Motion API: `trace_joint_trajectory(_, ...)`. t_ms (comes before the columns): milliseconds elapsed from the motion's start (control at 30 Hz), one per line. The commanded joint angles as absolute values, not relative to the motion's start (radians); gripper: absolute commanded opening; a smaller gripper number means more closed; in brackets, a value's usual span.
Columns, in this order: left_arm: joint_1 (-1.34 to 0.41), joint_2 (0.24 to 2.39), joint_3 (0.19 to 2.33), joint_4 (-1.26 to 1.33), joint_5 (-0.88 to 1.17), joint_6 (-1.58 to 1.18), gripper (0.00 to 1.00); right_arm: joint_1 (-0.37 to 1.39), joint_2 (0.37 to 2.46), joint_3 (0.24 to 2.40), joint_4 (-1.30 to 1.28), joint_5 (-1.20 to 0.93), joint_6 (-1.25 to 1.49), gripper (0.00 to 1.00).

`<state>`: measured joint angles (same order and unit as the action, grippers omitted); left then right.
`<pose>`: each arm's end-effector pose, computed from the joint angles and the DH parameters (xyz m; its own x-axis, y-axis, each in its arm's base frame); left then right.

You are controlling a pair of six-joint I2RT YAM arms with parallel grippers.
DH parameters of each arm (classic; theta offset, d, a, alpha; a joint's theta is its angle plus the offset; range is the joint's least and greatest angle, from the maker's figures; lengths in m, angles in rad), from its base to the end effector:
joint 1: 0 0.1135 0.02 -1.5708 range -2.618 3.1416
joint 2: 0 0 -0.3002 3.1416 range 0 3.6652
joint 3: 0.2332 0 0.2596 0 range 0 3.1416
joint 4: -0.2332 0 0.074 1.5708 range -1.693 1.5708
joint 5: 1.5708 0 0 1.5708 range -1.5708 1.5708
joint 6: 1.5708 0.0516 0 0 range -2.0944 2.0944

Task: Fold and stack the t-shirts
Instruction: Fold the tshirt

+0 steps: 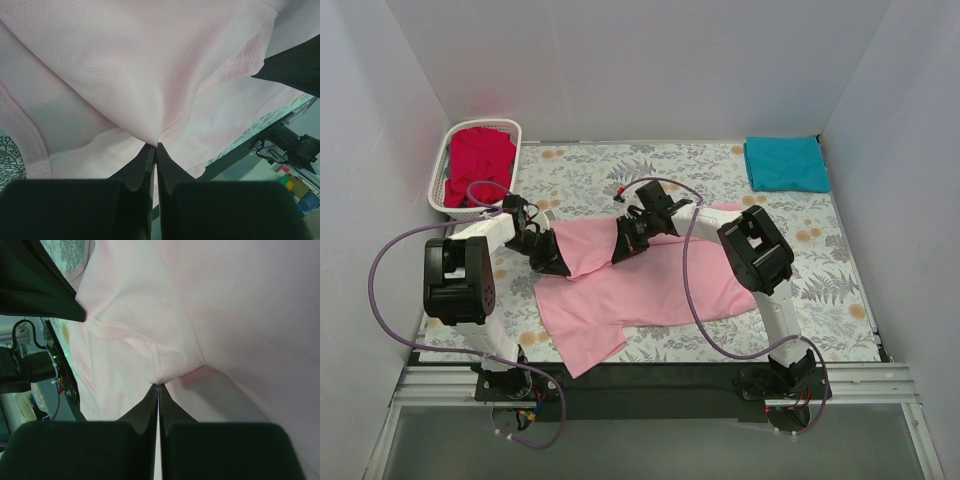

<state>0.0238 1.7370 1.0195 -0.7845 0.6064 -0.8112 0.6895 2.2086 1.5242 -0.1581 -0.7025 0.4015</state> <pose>0.3080 -0.0221 0.1726 -0.7010 -0.6127 0.3649 -0.7097 0.5491 -0.4414 0.3706 0.3488 0.1569 -0.8495 -0.3138 -0.4242 -0.5273 0.4758 0.7040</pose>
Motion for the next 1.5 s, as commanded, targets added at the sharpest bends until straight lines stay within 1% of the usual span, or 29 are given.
trace_joint_trajectory(0,0.021,1.669,1.012,-0.781,0.598,-0.808,0.0,0.692,2.112,1.505,-0.14,-0.706,0.416,0.01)
trace_joint_trajectory(33,0.021,1.669,1.011,-0.781,0.598,-0.808,0.0,0.692,2.117,1.509,-0.14,-0.7,0.417,0.01)
trace_joint_trajectory(67,0.021,1.672,1.011,-0.779,0.598,-0.808,0.0,0.692,2.123,1.514,-0.143,-0.695,0.431,0.08)
trace_joint_trajectory(100,0.021,1.674,1.011,-0.778,0.6,-0.808,0.0,0.692,2.132,1.517,-0.143,-0.693,0.436,0.39)
trace_joint_trajectory(133,0.021,1.678,1.014,-0.778,0.6,-0.808,0.0,0.692,2.141,1.52,-0.143,-0.686,0.442,0.47)
trace_joint_trajectory(200,0.02,1.684,1.02,-0.782,0.601,-0.807,0.0,0.692,2.16,1.523,-0.141,-0.684,0.457,0.58)
trace_joint_trajectory(233,0.021,1.684,1.022,-0.785,0.601,-0.804,0.0,0.693,2.164,1.526,-0.143,-0.684,0.46,0.57)
trace_joint_trajectory(300,0.021,1.684,1.022,-0.787,0.603,-0.802,0.0,0.695,2.174,1.534,-0.141,-0.684,0.459,0.48)
trace_joint_trajectory(333,0.021,1.684,1.017,-0.785,0.601,-0.802,0.0,0.695,2.184,1.54,-0.143,-0.683,0.462,0.48)
trace_joint_trajectory(400,0.02,1.684,1.017,-0.782,0.601,-0.804,0.0,0.693,2.19,1.549,-0.143,-0.683,0.463,0.54)
trace_joint_trajectory(433,0.021,1.684,1.017,-0.781,0.603,-0.804,0.0,0.695,2.198,1.551,-0.143,-0.683,0.465,0.54)
trace_joint_trajectory(500,0.021,1.689,1.019,-0.781,0.603,-0.804,0.0,0.696,2.209,1.554,-0.143,-0.69,0.466,0.51)
trace_joint_trajectory(600,0.02,1.695,1.02,-0.781,0.603,-0.804,0.0,0.699,2.224,1.555,-0.143,-0.689,0.466,0.51)
trace_joint_trajectory(667,0.021,1.698,1.023,-0.782,0.601,-0.804,0.0,0.699,2.233,1.56,-0.143,-0.693,0.465,0.48)
trace_joint_trajectory(767,0.02,1.695,1.022,-0.785,0.601,-0.802,0.0,0.699,2.243,1.563,-0.144,-0.695,0.463,0.33)
trace_joint_trajectory(800,0.021,1.692,1.022,-0.785,0.601,-0.802,0.0,0.699,2.24,1.562,-0.144,-0.696,0.463,0.2)
trace_joint_trajectory(900,0.021,1.684,1.023,-0.795,0.601,-0.801,0.0,0.699,2.214,1.548,-0.144,-0.699,0.463,0.02)
trace_joint_trajectory(1100,0.021,1.661,1.049,-0.833,0.597,-0.79,0.0,0.695,2.14,1.52,-0.143,-0.699,0.453,0.01)
trace_joint_trajectory(1467,0.021,1.678,1.031,-0.848,0.561,-0.775,0.0,0.692,2.154,1.47,-0.144,-0.707,0.448,0.01)
